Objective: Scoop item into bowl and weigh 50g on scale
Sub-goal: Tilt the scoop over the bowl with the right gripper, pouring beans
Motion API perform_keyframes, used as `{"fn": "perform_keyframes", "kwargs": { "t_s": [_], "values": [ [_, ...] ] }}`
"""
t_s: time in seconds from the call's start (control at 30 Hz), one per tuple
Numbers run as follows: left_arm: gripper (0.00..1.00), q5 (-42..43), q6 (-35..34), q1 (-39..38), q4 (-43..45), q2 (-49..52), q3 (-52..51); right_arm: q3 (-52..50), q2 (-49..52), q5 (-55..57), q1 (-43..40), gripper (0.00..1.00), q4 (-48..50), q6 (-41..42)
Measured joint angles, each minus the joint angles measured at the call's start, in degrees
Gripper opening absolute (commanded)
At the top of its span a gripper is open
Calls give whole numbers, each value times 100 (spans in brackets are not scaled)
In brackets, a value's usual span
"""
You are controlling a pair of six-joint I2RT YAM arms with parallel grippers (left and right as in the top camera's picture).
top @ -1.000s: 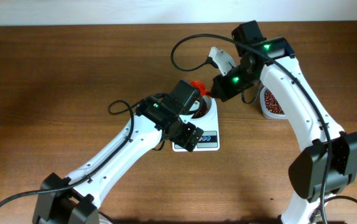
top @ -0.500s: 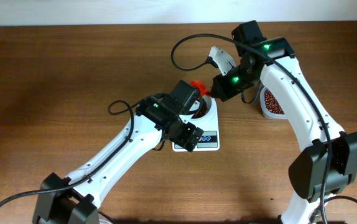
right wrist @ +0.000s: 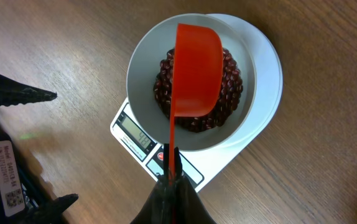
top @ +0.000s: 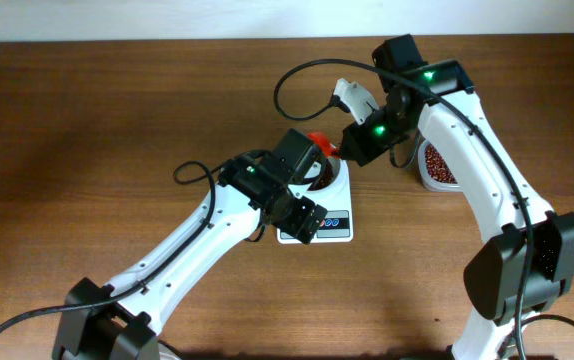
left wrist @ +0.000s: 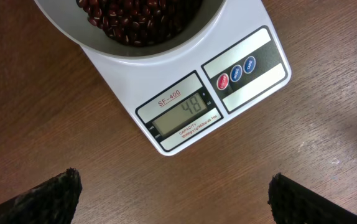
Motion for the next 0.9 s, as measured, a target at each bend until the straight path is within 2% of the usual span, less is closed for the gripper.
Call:
{"fn": "perform_keyframes", "kwargs": {
  "t_s": [0.9],
  "values": [
    [99, 0, 0, 0, 0, 0, 0, 0, 0, 0, 13, 4, 55, 149]
  ]
}}
